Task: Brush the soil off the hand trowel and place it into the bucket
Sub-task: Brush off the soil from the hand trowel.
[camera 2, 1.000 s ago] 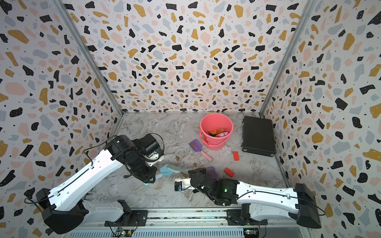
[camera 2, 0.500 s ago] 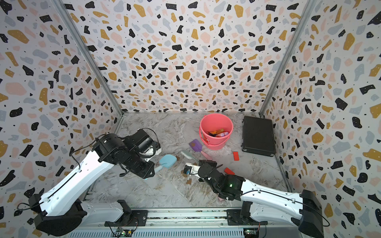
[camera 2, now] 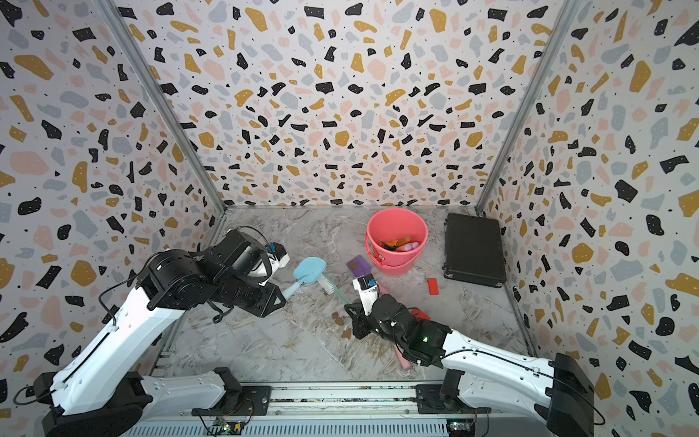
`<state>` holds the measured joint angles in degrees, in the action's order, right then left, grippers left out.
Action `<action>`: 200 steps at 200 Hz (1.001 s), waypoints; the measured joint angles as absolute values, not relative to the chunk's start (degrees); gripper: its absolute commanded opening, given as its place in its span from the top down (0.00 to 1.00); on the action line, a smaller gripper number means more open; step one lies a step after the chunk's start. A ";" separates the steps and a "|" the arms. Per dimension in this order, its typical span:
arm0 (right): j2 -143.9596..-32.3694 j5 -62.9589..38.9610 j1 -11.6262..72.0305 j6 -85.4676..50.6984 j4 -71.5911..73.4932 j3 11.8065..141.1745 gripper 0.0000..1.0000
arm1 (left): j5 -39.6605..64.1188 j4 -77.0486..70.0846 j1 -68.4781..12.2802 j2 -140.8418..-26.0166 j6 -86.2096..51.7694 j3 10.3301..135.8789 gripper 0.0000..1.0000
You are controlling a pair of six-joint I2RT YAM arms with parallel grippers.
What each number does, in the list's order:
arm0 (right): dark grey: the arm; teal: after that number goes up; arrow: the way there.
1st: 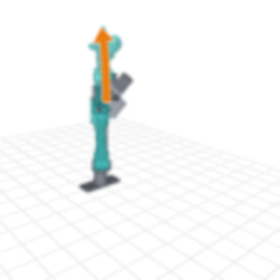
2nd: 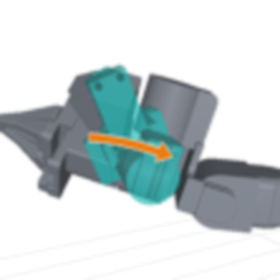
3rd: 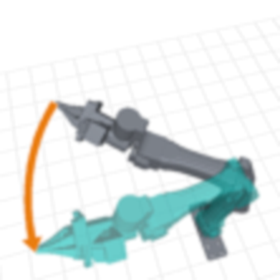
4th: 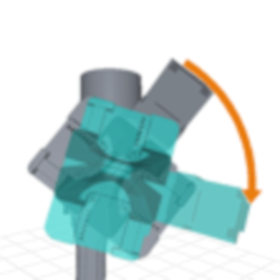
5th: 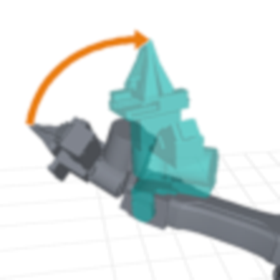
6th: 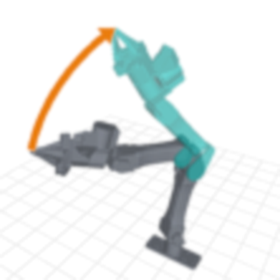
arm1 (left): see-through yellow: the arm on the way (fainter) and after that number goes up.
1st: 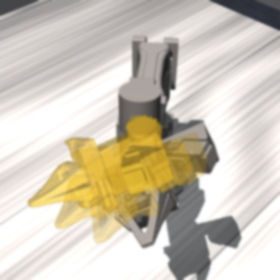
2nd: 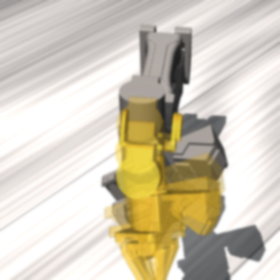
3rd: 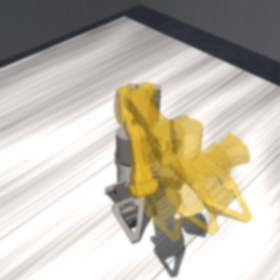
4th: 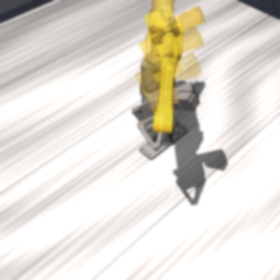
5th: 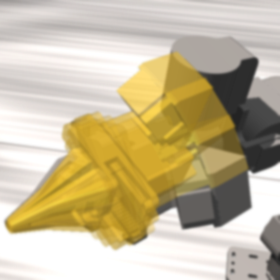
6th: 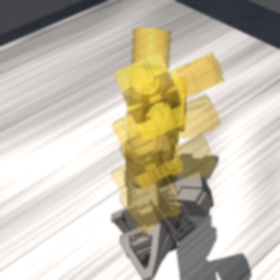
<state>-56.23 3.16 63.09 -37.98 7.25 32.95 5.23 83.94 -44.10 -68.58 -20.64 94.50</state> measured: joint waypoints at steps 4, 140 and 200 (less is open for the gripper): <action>-56.66 1.67 63.11 -39.79 9.17 32.10 1.00 | 5.08 83.72 -44.10 -68.58 -20.62 94.37 1.00; -55.51 -13.91 51.00 -65.14 20.21 30.35 1.00 | 8.49 79.18 -44.10 -68.53 -20.60 85.21 1.00; -49.01 -14.85 42.85 -67.55 17.78 26.15 1.00 | 10.09 79.26 -44.10 -68.18 -20.82 85.38 1.00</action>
